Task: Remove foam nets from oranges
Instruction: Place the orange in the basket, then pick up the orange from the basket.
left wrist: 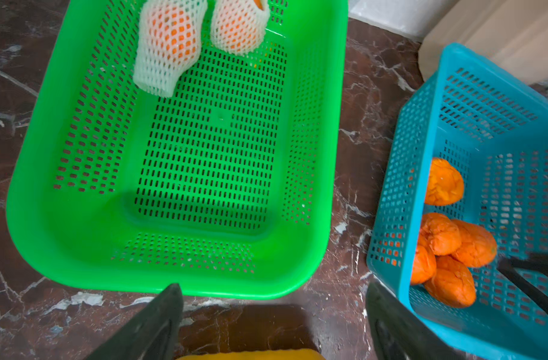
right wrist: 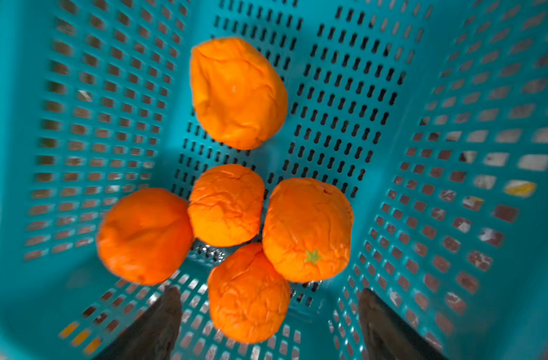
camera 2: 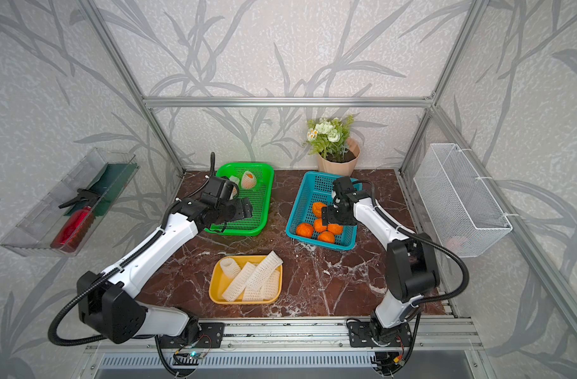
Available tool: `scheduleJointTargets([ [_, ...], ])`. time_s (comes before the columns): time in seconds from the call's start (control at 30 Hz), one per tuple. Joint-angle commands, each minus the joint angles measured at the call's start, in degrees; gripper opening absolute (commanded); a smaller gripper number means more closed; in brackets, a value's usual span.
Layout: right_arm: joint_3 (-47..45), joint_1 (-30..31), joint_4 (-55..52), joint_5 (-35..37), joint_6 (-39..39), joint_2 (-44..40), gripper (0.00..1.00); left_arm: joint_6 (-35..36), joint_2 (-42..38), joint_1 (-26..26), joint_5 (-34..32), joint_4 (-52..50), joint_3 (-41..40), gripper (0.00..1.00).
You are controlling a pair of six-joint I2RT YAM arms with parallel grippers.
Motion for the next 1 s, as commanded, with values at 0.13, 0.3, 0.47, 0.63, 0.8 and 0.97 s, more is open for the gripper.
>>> scheduleJointTargets([
  [0.13, -6.66, 3.02, 1.61, -9.35, 0.51, -16.83, 0.89, 5.36, 12.39, 6.84, 3.22, 4.01, 8.69, 0.91],
  [0.3, -11.88, 7.11, 2.60, -11.33, 3.00, -25.43, 0.91, 9.95, 20.87, 8.23, 7.15, 11.72, 13.82, 0.91],
  [0.47, -14.84, 7.66, 1.98, -12.26, 6.74, -30.62, 0.91, 12.79, 28.09, 8.64, 8.30, 17.51, 18.22, 0.91],
  [0.63, -14.52, 7.58, -1.83, -11.85, 6.17, -32.39, 0.91, 15.04, 35.18, 9.01, 5.04, 16.37, 25.18, 0.91],
  [0.8, -14.92, 7.66, -4.28, -11.30, 5.49, -32.07, 0.91, 18.20, 40.84, 9.27, 1.42, 15.87, 30.22, 0.91],
  [0.97, -15.19, 7.66, -5.73, -10.88, 5.30, -31.67, 0.91, 20.15, 46.59, 9.53, -0.68, 13.65, 36.36, 0.90],
])
